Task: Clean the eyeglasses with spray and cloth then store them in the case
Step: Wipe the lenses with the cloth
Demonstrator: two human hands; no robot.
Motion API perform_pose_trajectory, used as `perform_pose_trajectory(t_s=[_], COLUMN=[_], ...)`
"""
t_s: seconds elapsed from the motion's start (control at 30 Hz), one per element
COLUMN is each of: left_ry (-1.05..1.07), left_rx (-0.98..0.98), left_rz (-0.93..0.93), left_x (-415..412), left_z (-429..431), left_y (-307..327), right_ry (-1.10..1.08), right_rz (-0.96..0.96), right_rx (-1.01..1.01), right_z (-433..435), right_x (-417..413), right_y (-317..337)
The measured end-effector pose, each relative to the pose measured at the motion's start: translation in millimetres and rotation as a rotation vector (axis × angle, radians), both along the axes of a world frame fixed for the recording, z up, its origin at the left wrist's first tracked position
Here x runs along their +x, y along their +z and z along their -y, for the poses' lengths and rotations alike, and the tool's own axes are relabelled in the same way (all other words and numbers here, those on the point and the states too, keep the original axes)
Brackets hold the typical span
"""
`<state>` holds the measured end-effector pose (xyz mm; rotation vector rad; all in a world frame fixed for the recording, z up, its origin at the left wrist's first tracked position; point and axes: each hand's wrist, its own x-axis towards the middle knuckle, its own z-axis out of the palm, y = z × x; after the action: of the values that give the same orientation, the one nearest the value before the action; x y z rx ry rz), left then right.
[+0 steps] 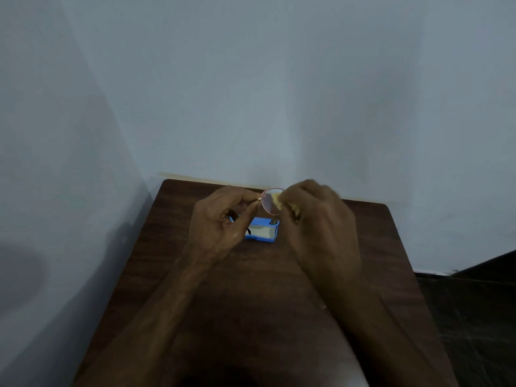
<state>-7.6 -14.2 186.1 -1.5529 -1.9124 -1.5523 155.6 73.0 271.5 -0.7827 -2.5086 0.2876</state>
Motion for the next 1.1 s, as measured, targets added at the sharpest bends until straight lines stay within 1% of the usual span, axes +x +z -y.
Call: perform_pose_trajectory(t_s=[0.07, 0.23, 0.4, 0.57, 0.73, 0.9, 1.03, 1.1], left_ry=[-0.009, -0.003, -0.006, 0.004, 0.011, -0.004, 0.001, 0.016], left_rx=[0.001, 0.033, 0.03, 0.08, 0.05, 0.072, 0.064, 0.067], left_rz=[0.008, 0.055, 0.051, 0.11, 0.089, 0.117, 0.069, 0.092], left_x=[1, -1, 1, 2, 2, 4, 9, 10], left_z=[-1, -2, -1, -1, 1, 3, 3, 3], left_y=[-1, 0, 2, 6, 6, 9, 11, 11], right_ry=[-0.026, 0.068, -0.036, 0.059, -0.002, 0.081, -0.015, -0.011], right_rz=[-0.012, -0.015, -0.073, -0.019, -0.063, -0.063, -0.129, -0.134], right_rx=[0.017, 0.043, 0.064, 0.092, 0.064, 0.09, 0.106, 0.126], right_z=[-10, 12, -8, 17, -1, 21, 6, 8], right_x=[-7, -3, -8, -5, -11, -9, -12, -18], right_y=[5, -3, 5, 1, 12, 10, 20, 24])
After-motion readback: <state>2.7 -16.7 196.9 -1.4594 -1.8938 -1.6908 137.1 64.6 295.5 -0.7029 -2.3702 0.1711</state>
